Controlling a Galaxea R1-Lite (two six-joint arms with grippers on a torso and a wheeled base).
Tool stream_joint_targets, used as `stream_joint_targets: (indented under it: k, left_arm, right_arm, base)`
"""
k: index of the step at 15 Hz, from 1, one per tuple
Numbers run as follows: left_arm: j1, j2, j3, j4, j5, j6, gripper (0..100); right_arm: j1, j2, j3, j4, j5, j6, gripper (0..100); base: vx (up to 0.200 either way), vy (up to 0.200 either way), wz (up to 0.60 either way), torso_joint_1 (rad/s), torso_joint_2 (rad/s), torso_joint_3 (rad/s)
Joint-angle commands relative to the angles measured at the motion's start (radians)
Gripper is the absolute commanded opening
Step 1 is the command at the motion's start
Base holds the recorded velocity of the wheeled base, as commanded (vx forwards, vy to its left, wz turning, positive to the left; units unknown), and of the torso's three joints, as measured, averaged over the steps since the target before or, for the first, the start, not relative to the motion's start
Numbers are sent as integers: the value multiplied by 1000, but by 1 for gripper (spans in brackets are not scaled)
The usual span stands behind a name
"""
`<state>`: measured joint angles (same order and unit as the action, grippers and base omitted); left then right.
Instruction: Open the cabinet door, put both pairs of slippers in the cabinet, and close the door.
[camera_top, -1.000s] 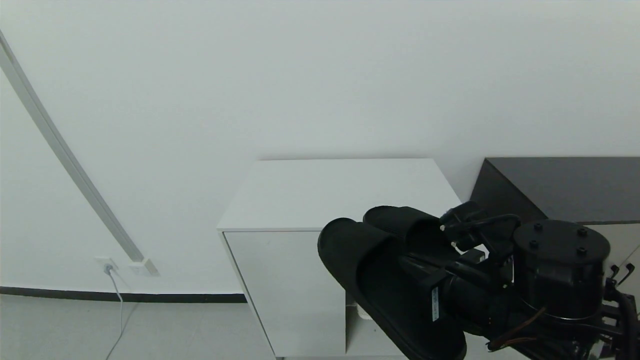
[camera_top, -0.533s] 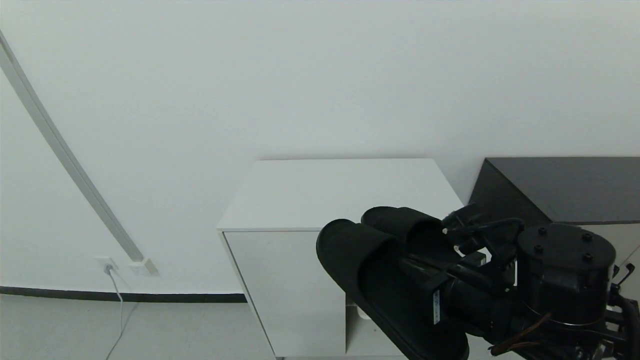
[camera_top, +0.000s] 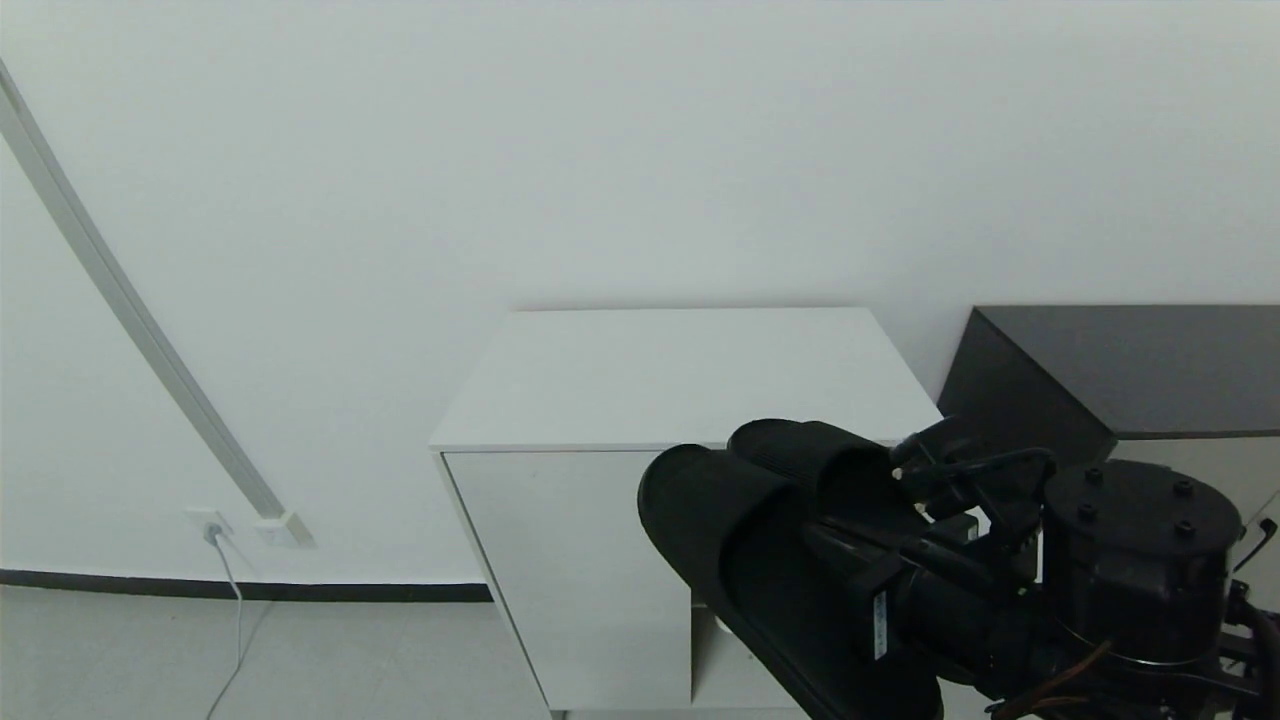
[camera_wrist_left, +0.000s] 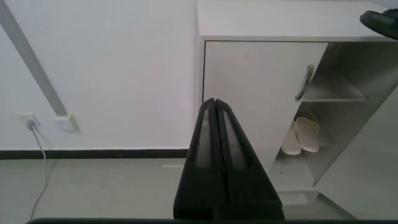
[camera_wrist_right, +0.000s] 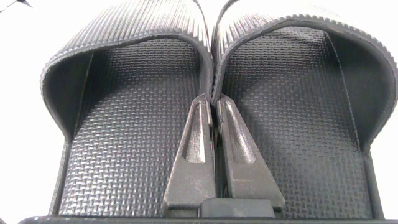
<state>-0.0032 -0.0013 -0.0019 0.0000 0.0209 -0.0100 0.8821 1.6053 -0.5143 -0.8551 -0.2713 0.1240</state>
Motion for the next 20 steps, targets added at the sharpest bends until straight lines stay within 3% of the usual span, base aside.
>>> stream_joint_targets:
  k: [1,20]
  left_arm:
    - [0,1,0,0,1,-1,0]
    - [0,1,0,0,1,-1,0]
  right_arm:
    - [0,-1,14,-10,0,-9,0]
    - [8,-1,74,-67,0,-12,0]
  base:
    - [0,0,0,-163,369,207]
    - [0,0,0,-200,508,303]
